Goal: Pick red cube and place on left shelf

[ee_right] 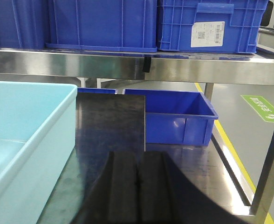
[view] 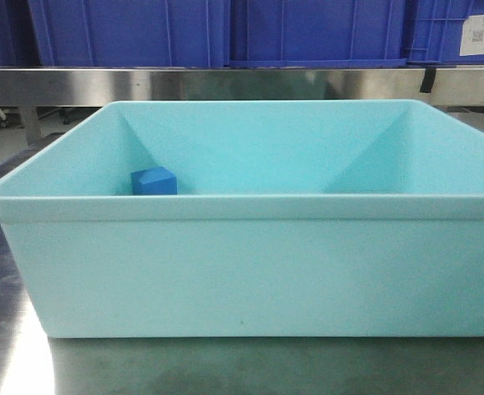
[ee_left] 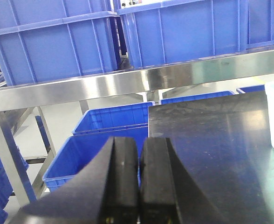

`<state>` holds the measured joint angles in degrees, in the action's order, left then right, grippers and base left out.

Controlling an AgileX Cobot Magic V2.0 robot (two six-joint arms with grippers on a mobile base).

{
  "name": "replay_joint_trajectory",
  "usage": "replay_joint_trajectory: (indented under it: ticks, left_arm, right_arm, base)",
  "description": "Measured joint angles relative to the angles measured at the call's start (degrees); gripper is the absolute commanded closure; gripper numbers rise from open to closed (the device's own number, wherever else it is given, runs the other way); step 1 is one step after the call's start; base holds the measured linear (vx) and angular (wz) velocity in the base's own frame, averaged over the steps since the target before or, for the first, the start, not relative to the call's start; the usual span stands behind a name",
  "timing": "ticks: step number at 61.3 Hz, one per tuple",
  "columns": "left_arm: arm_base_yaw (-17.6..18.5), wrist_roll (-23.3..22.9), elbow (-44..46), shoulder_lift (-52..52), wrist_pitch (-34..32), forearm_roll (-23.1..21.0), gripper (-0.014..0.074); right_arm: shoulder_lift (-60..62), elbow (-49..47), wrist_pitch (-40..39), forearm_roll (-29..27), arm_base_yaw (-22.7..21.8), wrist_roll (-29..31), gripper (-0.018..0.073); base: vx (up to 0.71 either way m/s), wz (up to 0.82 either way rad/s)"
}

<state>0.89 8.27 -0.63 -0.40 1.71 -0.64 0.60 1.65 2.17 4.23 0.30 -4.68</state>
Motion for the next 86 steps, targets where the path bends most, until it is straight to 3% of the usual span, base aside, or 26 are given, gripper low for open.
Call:
replay_joint_trajectory:
  ticks: [86]
  left_arm:
    - [0.0, 0.0, 0.0, 0.0, 0.0, 0.0, 0.0491]
  right_arm:
    - [0.0, 0.0, -1.21, 0.0, 0.0, 0.0, 0.0506]
  base:
    - [0.0, 0.0]
